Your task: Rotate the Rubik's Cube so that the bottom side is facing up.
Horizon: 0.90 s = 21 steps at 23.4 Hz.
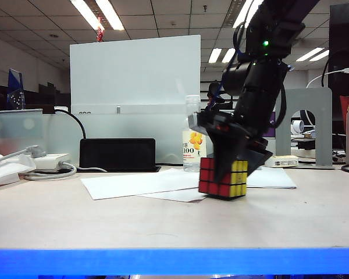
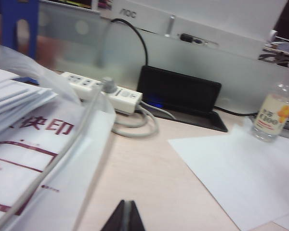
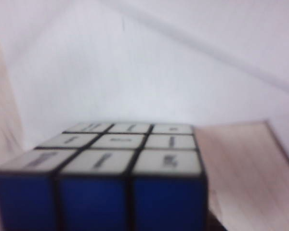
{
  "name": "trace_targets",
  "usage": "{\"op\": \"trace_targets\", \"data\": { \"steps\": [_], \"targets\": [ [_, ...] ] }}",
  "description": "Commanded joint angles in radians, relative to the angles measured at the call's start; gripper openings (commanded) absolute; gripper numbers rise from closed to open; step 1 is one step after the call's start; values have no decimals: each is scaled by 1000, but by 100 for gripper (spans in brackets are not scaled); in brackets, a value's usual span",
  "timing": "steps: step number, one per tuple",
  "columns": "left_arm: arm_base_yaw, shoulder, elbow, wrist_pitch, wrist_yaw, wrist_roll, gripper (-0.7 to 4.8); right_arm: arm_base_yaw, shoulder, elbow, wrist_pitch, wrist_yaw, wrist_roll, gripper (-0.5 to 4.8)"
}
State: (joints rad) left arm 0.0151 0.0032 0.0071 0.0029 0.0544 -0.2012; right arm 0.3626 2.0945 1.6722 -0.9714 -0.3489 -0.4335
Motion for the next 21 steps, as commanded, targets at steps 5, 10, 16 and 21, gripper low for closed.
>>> {"op": "trace_targets", "data": {
  "steps": [5, 10, 16, 21],
  "targets": [
    [0, -2, 1, 16, 85, -2, -5, 0, -1, 0, -6, -164, 72, 292],
    [0, -2, 1, 85, 273, 5, -5, 0, -1, 0, -12, -350, 130, 292],
    [0, -2, 1, 211, 352, 6, 0, 0, -2, 0, -20, -578, 155, 292],
    [0, -2, 2, 340, 363, -2, 92, 0, -2, 0, -27, -863, 190, 292]
  ]
}}
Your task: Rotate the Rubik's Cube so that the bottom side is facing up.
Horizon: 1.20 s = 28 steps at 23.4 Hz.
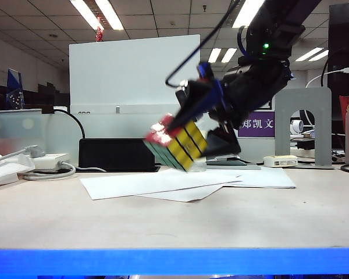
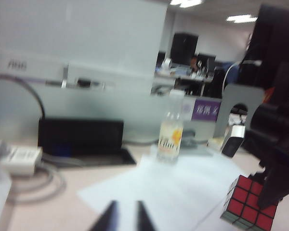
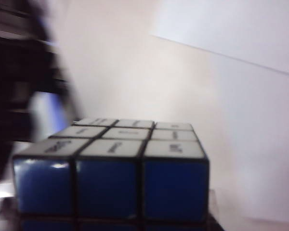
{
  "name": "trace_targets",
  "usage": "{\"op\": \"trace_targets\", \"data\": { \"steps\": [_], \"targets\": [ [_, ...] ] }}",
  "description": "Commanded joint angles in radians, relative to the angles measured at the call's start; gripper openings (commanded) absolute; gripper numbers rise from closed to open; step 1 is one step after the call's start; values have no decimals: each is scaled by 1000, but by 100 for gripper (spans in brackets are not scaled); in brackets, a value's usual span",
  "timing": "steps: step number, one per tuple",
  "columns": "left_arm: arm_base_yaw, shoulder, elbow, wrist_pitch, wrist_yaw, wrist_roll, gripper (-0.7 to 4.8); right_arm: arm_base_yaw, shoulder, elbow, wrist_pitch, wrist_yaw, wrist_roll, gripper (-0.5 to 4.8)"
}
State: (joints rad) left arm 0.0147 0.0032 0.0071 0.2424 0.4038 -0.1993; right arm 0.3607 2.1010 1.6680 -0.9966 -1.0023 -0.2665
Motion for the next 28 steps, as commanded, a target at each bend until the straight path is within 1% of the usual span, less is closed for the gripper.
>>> {"op": "trace_targets", "data": {
  "steps": [1, 3, 6, 7, 9, 12, 14, 18, 20, 22, 24, 25, 26, 27, 28],
  "targets": [
    [0, -2, 2, 148, 27, -4, 93, 2, -8, 5, -2, -298, 42, 293],
    [0, -2, 2, 224, 27, -24, 94, 2, -10, 7, -5, -464, 62, 293],
    [0, -2, 9, 271, 28, -68, 95, 3, -23, 8, -6, -578, 63, 293],
    [0, -2, 18, 275, 29, -77, 100, 10, -33, 11, -9, -581, 65, 293],
    [0, -1, 43, 278, 31, -89, 131, 28, -51, 32, -17, -583, 64, 295],
    [-2, 20, 92, 338, 31, -88, 132, 79, -66, 101, -19, -586, 69, 295],
    [-14, 64, 120, 380, 31, -89, 157, 122, -68, 155, -17, -587, 84, 295],
    [-33, 205, 203, 489, 27, -82, 157, 212, -69, 337, -12, -587, 87, 295],
    [-33, 281, 250, 532, 28, -81, 157, 248, -69, 460, 63, -582, 177, 295],
    [-33, 351, 306, 590, 31, -82, 157, 273, -69, 608, 234, -529, 347, 295],
    [-33, 396, 370, 627, 31, -89, 157, 287, -69, 731, 513, -401, 583, 295],
    [-33, 414, 418, 629, 26, -89, 157, 288, -69, 779, 761, -325, 764, 293],
    [-33, 433, 461, 629, 26, -88, 157, 287, -69, 805, 1043, -230, 949, 291],
    [-33, 451, 500, 631, 23, -88, 157, 286, -69, 810, 1219, -159, 1058, 290],
    [-33, 486, 559, 643, 23, -86, 157, 275, -69, 813, 1464, -40, 1217, 270]
  ]
}}
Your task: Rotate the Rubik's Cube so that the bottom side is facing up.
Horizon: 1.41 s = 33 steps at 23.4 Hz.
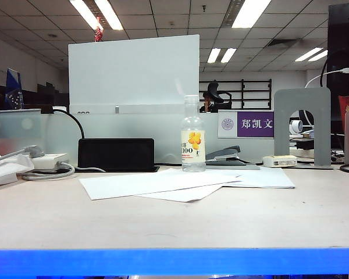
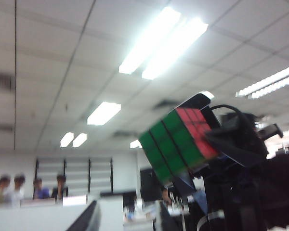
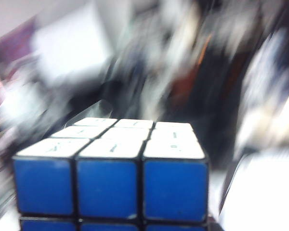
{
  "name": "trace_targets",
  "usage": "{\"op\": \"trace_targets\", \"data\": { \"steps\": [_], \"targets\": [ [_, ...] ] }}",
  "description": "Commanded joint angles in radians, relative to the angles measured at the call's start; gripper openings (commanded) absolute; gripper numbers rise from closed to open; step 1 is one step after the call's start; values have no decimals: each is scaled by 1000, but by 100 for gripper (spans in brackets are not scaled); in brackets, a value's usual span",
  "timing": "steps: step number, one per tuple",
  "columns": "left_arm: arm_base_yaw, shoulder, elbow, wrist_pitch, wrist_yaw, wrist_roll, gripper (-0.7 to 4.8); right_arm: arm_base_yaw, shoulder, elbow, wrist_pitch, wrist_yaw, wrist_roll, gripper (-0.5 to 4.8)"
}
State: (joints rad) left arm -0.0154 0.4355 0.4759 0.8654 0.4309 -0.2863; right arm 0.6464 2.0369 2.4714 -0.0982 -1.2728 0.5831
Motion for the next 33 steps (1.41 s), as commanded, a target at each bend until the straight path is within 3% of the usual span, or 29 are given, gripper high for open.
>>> {"op": "trace_targets", "data": {
  "steps": [1, 3, 7, 9, 12, 15, 17, 18, 21, 22, 25, 26, 30, 33],
  "targets": [
    [-3, 78, 132, 32, -2, -1, 157, -14, -5, 10, 651, 286, 446, 269],
    [-3, 149, 255, 53, 20, -2, 157, -20, -5, 13, 686, 344, 581, 270],
    [-3, 255, 419, 55, 66, -2, 157, 47, -5, 13, 757, 466, 688, 270],
    [-6, 325, 500, 61, 182, -10, 157, 85, 0, 13, 779, 541, 767, 270],
    [-6, 420, 591, 59, 343, -10, 175, 121, 23, 13, 882, 648, 1036, 269],
    [-5, 455, 637, 62, 348, -8, 280, 148, 27, 13, 934, 675, 1240, 269],
    [-4, 462, 649, 61, 348, -9, 284, 156, 21, 15, 974, 672, 1344, 269],
    [-4, 464, 652, 53, 348, -10, 286, 167, 18, 15, 974, 672, 1361, 269],
    [28, 481, 653, 38, 322, -9, 377, 211, 12, 15, 973, 662, 1392, 269],
    [56, 491, 660, 45, 289, -25, 377, 238, 13, 15, 970, 658, 1412, 269],
    [82, 555, 768, 115, 325, -223, 398, 306, 16, 14, 965, 639, 1416, 269],
    [82, 584, 825, 109, 372, -256, 431, 322, 16, 15, 964, 638, 1416, 269],
    [82, 649, 1014, 111, 592, -498, 437, 329, 14, 15, 964, 634, 1449, 269],
    [82, 647, 1074, 114, 639, -539, 440, 325, 13, 15, 962, 626, 1459, 268]
  ]
}}
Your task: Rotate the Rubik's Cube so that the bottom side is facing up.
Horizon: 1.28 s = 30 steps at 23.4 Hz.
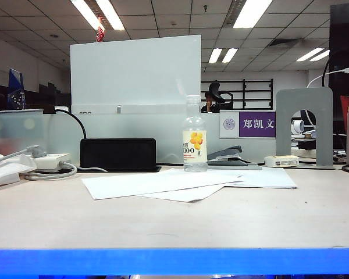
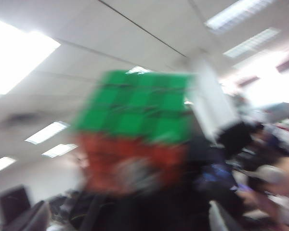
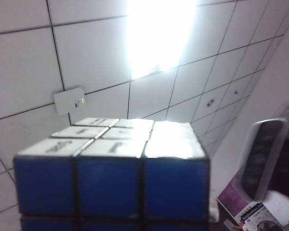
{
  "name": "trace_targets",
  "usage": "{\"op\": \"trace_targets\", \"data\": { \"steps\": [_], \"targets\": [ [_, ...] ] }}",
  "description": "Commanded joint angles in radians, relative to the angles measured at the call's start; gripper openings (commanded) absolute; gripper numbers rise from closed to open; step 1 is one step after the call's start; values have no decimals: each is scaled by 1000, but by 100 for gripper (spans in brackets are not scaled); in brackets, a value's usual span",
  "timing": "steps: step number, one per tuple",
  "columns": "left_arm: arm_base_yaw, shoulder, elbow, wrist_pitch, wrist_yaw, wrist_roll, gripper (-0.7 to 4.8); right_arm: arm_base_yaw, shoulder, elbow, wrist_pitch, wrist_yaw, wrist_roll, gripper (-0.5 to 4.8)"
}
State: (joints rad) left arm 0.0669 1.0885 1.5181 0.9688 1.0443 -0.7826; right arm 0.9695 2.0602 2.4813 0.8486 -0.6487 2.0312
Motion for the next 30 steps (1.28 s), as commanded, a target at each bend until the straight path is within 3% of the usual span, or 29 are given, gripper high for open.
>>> {"op": "trace_targets", "data": {
  "steps": [1, 4, 7, 12, 19, 30],
  "targets": [
    [0, -8, 42, 10, 21, -43, 440, 3, -10, 5, 12, -5, 11, 268],
    [-2, -3, 44, 9, -29, -45, 479, 18, -10, 5, 10, -4, 10, 268],
    [-2, 1, 44, 6, -45, -40, 479, 18, -10, 5, 11, -8, 11, 268],
    [-2, 10, 43, -47, 13, -36, 479, 20, -11, 5, 11, -8, 21, 269],
    [-2, 10, 44, -5, 18, -19, 479, 39, -11, 5, 8, -25, 40, 269],
    [-97, 18, 116, 48, -14, -33, 479, 79, -11, 81, -12, -83, 47, 269]
  ]
}}
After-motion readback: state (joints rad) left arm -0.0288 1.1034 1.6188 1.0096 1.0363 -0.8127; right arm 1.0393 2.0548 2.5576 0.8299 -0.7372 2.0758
